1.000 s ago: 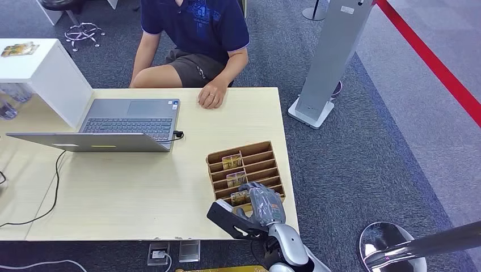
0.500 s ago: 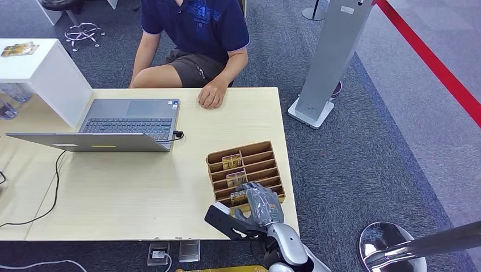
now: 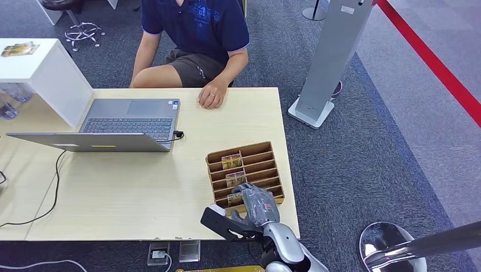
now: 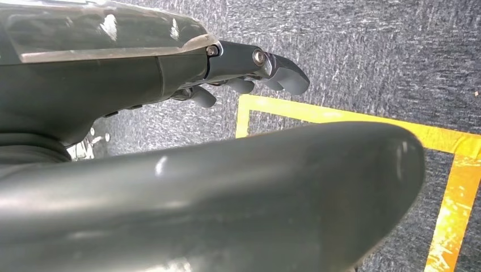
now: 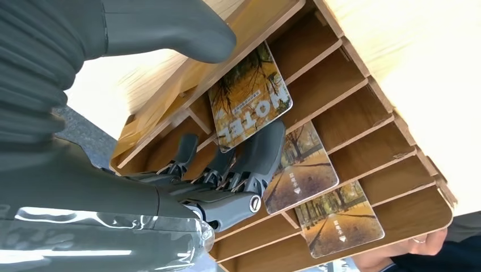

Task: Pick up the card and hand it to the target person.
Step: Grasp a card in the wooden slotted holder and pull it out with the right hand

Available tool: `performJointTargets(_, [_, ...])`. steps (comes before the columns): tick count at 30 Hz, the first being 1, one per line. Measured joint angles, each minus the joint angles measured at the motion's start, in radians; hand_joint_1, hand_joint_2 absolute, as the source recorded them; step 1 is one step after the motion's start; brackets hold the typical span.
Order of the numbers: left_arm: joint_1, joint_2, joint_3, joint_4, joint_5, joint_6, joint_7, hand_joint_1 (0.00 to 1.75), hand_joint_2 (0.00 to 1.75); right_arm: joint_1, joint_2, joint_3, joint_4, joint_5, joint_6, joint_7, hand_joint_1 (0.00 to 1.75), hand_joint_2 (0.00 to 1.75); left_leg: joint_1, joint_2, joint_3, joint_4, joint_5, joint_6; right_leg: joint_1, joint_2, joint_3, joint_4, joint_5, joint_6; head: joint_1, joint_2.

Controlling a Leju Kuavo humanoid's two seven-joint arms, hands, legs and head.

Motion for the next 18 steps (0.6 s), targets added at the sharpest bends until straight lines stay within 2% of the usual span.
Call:
performJointTargets(9, [0.000,0.000,0.000,0.000,-0.001,-0.003,-0.003,0.00,0.00,0.000,0.000,0.006,0.004,0.012,0.002,0.014,0.82,1.75,0.000,0.000,0.000,0.000,0.000,0.000,0.000,0.000,0.000,0.000,0.000,0.000,-0.001,0.000])
performJointTargets(18, [0.000,0.000,0.000,0.000,0.002,-0.003,-0.008,0.00,0.00,-0.002,0.000,0.007,0.005,0.023,0.002,0.013,0.97,1.75,0.000,0.000,0.000,0.000,0.000,0.000,0.000,0.000,0.000,0.000,0.000,0.000,0.000,0.000])
